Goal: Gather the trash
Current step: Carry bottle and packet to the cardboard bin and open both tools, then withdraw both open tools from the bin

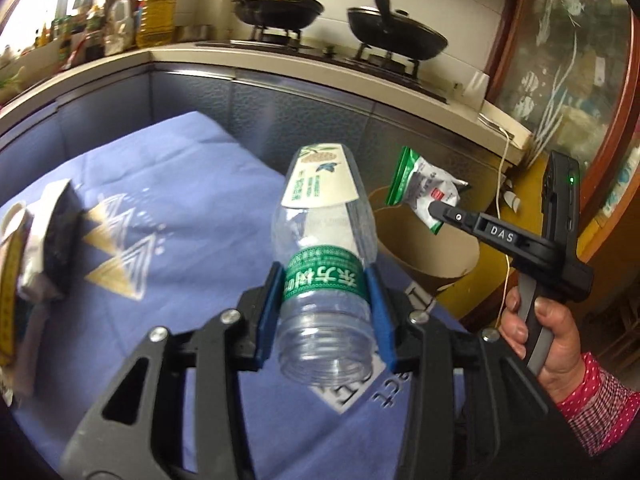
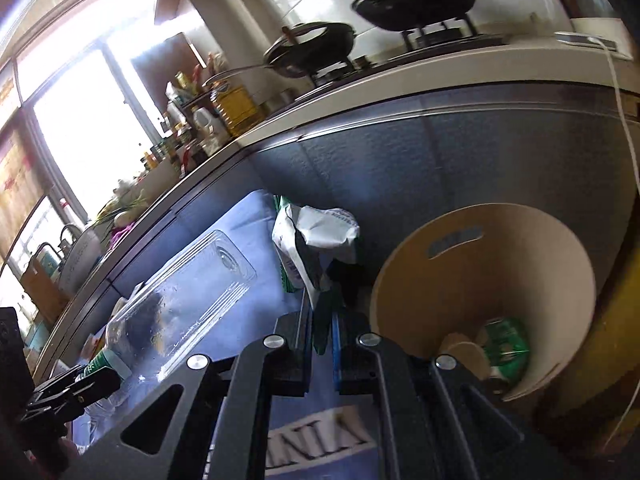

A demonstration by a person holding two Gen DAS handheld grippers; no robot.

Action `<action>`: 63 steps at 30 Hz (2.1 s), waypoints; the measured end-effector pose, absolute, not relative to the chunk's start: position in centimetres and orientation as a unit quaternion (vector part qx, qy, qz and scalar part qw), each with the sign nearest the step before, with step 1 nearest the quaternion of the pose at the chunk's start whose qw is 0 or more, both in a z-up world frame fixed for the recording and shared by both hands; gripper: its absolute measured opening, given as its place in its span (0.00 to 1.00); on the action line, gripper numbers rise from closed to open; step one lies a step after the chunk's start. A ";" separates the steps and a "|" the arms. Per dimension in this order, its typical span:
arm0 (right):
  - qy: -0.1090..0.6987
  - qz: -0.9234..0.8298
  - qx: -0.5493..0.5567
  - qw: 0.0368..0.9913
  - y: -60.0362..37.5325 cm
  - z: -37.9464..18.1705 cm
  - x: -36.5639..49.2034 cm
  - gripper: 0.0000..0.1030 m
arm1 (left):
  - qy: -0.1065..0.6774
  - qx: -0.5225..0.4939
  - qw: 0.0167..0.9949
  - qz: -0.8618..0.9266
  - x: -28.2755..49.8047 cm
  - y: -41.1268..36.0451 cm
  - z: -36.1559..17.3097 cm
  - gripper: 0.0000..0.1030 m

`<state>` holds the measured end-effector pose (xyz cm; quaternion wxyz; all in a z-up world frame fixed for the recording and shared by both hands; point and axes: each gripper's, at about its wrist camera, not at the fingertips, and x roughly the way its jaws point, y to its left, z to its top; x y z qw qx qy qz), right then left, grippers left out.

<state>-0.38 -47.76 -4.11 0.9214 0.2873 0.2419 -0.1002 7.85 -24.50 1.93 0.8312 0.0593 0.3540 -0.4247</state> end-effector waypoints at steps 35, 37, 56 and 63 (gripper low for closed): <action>0.189 -0.124 0.311 0.923 -42.2 -4.7 -3.9 0.75 | 0.307 0.076 0.900 -0.298 6.8 -22.0 1.8 0.77; 0.200 -0.106 0.304 0.925 -40.3 -4.2 -3.4 0.75 | 0.304 0.070 0.907 -0.284 6.9 -20.2 1.9 0.77; 0.200 -0.107 0.281 0.932 -36.5 -0.8 -4.2 0.75 | 0.290 0.042 0.923 -0.251 5.6 -14.9 2.9 0.77; 0.195 -0.131 0.293 0.927 -38.5 -1.4 -6.9 0.75 | 0.288 0.068 0.913 -0.280 3.9 -18.4 2.7 0.77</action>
